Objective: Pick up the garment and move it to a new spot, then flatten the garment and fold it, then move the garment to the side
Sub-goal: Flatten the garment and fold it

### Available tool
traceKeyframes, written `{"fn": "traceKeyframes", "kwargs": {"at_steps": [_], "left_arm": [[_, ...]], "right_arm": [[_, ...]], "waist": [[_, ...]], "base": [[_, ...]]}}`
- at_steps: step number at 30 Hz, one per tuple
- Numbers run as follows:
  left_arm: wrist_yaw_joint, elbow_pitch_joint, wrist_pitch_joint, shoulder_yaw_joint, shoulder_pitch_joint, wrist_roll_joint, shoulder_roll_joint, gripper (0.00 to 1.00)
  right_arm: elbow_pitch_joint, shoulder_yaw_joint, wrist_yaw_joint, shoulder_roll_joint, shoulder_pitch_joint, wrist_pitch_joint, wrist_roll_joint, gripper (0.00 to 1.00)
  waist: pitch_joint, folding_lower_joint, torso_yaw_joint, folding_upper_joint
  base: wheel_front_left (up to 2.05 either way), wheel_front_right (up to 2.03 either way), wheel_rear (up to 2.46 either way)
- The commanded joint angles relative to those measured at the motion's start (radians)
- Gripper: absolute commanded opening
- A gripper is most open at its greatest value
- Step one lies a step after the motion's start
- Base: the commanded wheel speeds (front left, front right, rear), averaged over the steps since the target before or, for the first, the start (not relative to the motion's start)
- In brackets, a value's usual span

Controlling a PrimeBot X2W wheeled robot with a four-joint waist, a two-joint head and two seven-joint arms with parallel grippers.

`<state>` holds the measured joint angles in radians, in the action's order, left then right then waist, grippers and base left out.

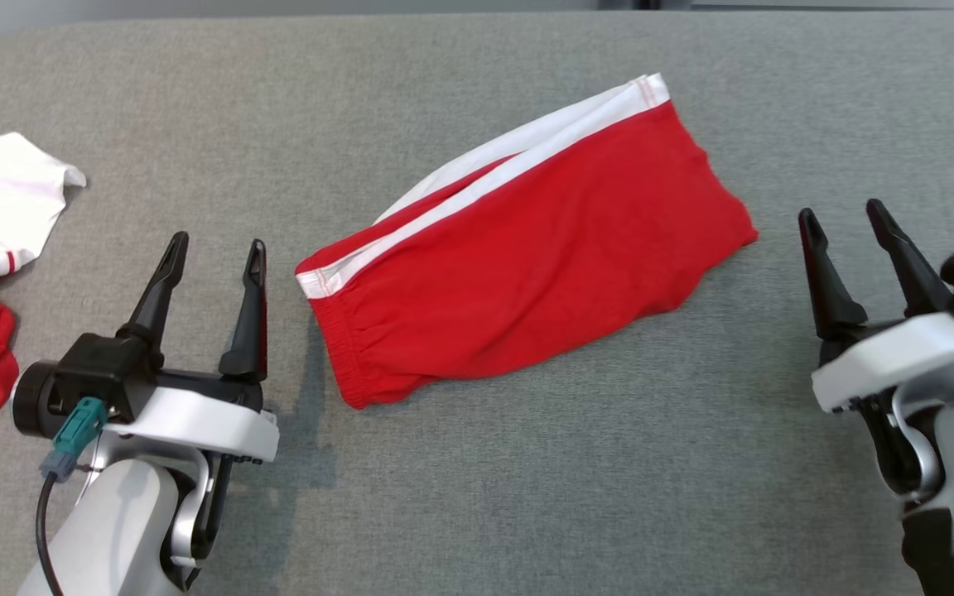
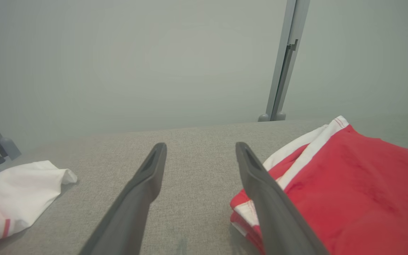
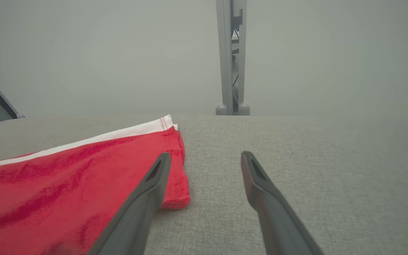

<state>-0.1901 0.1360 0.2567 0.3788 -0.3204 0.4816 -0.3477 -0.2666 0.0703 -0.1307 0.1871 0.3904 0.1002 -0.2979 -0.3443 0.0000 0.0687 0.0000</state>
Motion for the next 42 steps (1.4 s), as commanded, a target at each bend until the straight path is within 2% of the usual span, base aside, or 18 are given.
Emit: {"fn": "traceKeyframes", "kwargs": {"at_steps": [1, 11, 16, 18, 19, 24, 31, 36, 42], "left_arm": [[0.003, -0.001, 0.001, 0.001, -0.023, -0.002, 0.0, 1.0], [0.026, 0.025, -0.002, 0.038, -0.063, -0.001, 0.037, 1.0], [0.035, 0.047, 0.0, 0.046, -0.073, 0.002, 0.048, 1.0], [0.038, 0.053, 0.001, 0.045, -0.074, 0.002, 0.051, 1.0], [0.039, 0.056, 0.002, 0.045, -0.075, 0.002, 0.052, 1.0], [0.04, 0.063, 0.005, 0.041, -0.083, -0.004, 0.05, 1.0], [0.043, 0.059, 0.006, 0.036, -0.075, -0.008, 0.039, 1.0], [0.037, 0.055, 0.003, 0.036, -0.057, -0.008, 0.027, 1.0], [0.019, 0.031, -0.009, 0.033, -0.019, 0.0, 0.014, 1.0]], "right_arm": [[-0.042, 0.014, 0.0, 0.007, 0.035, -0.017, -0.009, 1.0], [-0.32, 0.182, 0.0, 0.033, 0.222, -0.068, -0.097, 1.0], [-0.413, 0.247, 0.0, 0.034, 0.267, -0.088, -0.152, 1.0], [-0.435, 0.265, 0.0, 0.031, 0.278, -0.089, -0.181, 0.16], [-0.444, 0.278, 0.0, 0.027, 0.279, -0.099, -0.199, 0.0], [-0.43, 0.32, 0.0, 0.036, 0.278, -0.067, -0.269, 0.0], [-0.339, 0.331, 0.0, 0.053, 0.214, 0.008, -0.35, 0.0], [-0.254, 0.293, 0.0, 0.064, 0.113, 0.057, -0.366, 0.0], [-0.165, 0.207, 0.0, 0.045, -0.033, 0.069, -0.352, 0.0]], "waist": [[-0.017, 0.0, 0.016, 0.0], [-0.076, 0.0, 0.086, 0.0], [-0.083, 0.0, 0.097, 0.0], [-0.084, 0.0, 0.096, 0.0], [-0.084, 0.0, 0.095, 0.0], [-0.082, 0.0, 0.076, 0.0], [-0.065, 0.0, 0.036, 0.0], [-0.036, 0.0, 0.006, 0.0], [0.002, 0.0, -0.039, 0.0]], "base": [[0.0, 0.0, 0.0], [0.0, 0.0, 0.0], [0.0, 0.0, 0.0], [0.0, 0.0, 0.0], [0.0, 0.0, 0.0], [0.0, 0.0, 0.0], [0.0, 0.0, 0.0], [0.0, 0.0, 0.0], [0.0, 0.0, 0.0]]}}
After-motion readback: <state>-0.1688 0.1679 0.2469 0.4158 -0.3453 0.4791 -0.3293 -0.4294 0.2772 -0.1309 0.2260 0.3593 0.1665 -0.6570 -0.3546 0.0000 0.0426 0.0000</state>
